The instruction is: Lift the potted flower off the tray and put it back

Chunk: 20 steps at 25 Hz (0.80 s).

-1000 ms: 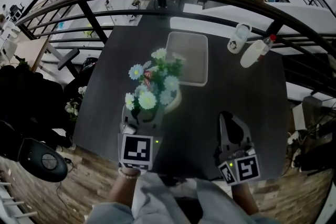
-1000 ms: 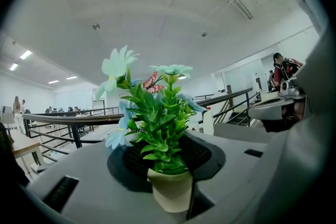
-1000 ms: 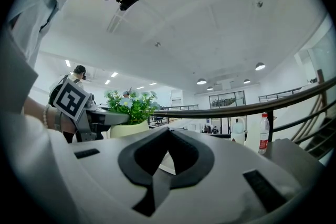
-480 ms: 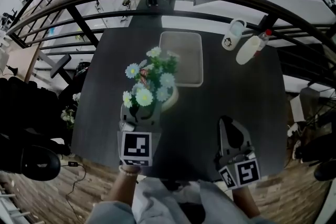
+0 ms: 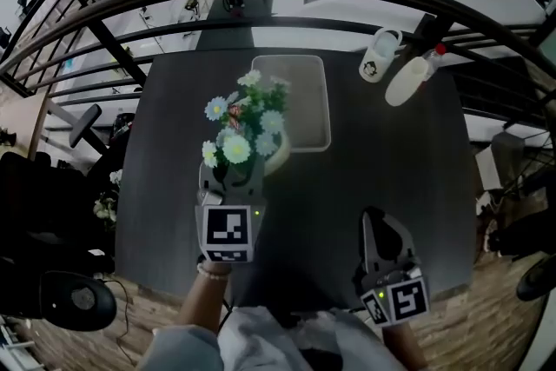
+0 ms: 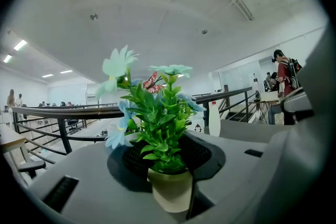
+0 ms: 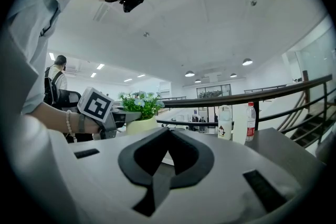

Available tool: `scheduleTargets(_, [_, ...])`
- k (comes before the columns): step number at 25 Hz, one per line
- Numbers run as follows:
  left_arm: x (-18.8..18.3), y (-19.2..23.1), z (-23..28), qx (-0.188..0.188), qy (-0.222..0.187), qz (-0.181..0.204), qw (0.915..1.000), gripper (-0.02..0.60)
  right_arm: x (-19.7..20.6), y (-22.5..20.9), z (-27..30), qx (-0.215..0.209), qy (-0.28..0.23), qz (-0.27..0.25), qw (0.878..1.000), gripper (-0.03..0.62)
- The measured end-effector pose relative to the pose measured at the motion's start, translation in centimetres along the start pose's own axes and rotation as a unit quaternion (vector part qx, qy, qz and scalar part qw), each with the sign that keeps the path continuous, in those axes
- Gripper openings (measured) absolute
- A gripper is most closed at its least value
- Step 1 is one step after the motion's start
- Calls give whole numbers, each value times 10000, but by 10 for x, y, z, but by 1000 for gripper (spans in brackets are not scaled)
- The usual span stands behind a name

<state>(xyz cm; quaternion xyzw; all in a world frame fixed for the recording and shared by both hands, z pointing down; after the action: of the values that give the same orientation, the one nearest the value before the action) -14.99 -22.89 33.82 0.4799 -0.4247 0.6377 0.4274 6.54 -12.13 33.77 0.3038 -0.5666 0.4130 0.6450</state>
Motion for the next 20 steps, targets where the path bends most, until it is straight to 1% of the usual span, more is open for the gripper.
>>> scheduleTargets(6, [18,2,38,176,41,-74,9998,146,15,-6,6,208,179,81,9996,3])
scheduleTargets(10, [35,3,61,251,121,-130,9995,147,24,-6,9,251,310,69,9992,3])
scheduleTargets(15, [56,5,82,265,294,-2,9992,146,29,-8,11,402,370,181,9983,3])
scheduleTargets(20, [74,4,100,322,399,-39,9987,146,39,-11,8,565,500,254,9968,3])
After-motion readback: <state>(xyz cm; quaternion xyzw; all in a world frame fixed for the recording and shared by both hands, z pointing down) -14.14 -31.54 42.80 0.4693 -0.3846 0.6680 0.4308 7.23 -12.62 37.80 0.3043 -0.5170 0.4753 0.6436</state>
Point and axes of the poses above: the fingertips, and each gripper's own axes: z forward along the fingers, y to its left, x out of its underside, the point moved 2 cm from there along -z, backward along the fingers
